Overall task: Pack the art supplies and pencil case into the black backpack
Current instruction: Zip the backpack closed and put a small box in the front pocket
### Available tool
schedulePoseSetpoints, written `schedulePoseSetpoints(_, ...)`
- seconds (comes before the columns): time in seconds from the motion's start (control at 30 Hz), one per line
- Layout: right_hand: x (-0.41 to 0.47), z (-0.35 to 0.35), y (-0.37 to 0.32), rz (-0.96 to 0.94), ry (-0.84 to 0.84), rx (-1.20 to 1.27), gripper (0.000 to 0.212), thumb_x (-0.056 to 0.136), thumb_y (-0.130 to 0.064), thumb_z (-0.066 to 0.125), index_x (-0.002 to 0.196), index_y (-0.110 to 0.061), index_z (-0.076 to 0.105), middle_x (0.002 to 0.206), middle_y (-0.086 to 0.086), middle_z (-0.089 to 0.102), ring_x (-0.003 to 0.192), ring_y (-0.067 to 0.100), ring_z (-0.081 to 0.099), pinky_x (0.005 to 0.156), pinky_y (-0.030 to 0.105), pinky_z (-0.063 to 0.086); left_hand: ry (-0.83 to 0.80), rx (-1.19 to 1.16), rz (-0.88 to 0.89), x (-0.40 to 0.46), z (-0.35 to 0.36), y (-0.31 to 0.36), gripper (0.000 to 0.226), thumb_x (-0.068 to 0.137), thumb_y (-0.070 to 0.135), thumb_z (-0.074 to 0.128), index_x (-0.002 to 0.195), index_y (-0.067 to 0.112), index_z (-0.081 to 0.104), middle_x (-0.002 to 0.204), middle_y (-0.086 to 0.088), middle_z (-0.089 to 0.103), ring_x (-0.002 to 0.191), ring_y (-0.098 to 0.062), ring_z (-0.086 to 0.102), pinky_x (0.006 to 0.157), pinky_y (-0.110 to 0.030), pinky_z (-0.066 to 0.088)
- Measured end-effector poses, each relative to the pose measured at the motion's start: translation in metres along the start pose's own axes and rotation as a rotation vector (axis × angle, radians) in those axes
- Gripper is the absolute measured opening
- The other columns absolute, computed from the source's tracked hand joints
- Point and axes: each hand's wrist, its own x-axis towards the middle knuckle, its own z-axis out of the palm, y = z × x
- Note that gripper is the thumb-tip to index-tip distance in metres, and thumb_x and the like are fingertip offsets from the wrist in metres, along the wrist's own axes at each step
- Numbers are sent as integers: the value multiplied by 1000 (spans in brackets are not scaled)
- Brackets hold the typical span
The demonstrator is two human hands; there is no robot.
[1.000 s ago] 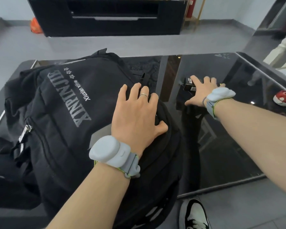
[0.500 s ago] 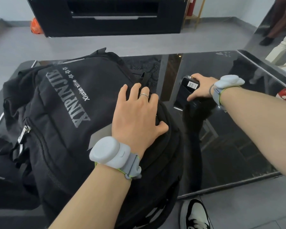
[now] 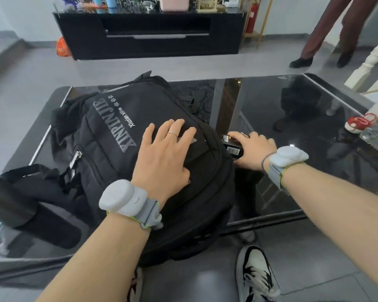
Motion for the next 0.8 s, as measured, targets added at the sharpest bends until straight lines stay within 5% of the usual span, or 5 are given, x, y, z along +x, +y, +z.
schedulePoseSetpoints(0.17, -33, 7, -2, -42, -25, 38, 74, 73, -70, 55, 138, -54, 23, 131, 8, 48, 126, 35, 44, 104, 48, 33, 58, -101, -48, -27, -17, -12, 60, 69, 22, 64, 128, 18, 53, 137, -1, 52, 125, -27, 52, 109, -48, 40)
schedulePoseSetpoints(0.33, -54, 0, -3, -60, -4, 120, 74, 79, -53, 63, 144, -46, 28, 138, 1, 48, 128, 31, 45, 102, 47, 40, 172, -130, -124, -49, -31, -21, 35, 74, 9, 57, 109, 15, 57, 115, 3, 59, 96, -25, 60, 64, -33, 41)
schedulePoseSetpoints(0.5, -76, -3, -8, 60, 158, 388, 62, 84, -43, 68, 141, -31, 45, 121, 6, 60, 114, 32, 57, 92, 40, 49, 224, -146, -158, -54, -33, -29, 15, 87, 18, 55, 102, 17, 58, 107, 5, 60, 91, -23, 60, 57, -34, 44)
schedulePoseSetpoints(0.63, -95, -36, -23, 162, 284, 883, 52, 81, -47, 70, 128, -27, 58, 112, -7, 63, 109, 22, 61, 92, 37, 49, 266, -121, -150, -54, -31, -38, 9, 96, 27, 55, 96, 18, 57, 104, 6, 59, 83, -24, 60, 54, -31, 34)
schedulePoseSetpoints(0.8, -133, -89, -67, -180, 58, 1250, 37, 82, -35, 75, 118, -33, 67, 100, 1, 75, 89, 16, 71, 86, 38, 56, 245, -84, -150, -50, -36, -45, 14, 101, 35, 48, 98, 22, 51, 93, 5, 58, 74, -31, 62, 54, -33, 33)
